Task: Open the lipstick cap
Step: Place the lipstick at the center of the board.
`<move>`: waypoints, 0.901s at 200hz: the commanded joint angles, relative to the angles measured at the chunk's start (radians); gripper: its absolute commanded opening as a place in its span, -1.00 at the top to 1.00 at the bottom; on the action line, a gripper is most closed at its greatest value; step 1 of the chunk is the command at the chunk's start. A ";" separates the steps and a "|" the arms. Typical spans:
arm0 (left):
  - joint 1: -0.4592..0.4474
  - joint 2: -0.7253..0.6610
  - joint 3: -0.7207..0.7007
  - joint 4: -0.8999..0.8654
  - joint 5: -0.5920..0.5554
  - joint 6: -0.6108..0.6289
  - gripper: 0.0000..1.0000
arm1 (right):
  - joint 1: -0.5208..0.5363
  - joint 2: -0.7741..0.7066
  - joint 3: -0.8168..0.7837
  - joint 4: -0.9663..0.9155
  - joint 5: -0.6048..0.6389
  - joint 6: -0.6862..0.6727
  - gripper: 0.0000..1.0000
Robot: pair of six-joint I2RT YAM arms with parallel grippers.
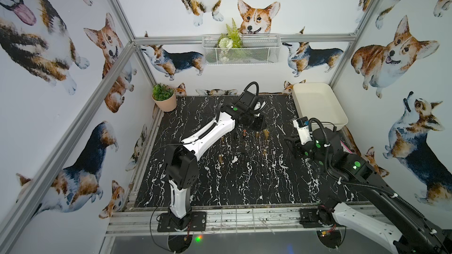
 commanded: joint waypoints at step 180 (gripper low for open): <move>-0.242 0.199 -0.220 0.486 -0.440 0.198 0.65 | -0.077 -0.013 -0.053 -0.048 0.219 0.116 0.24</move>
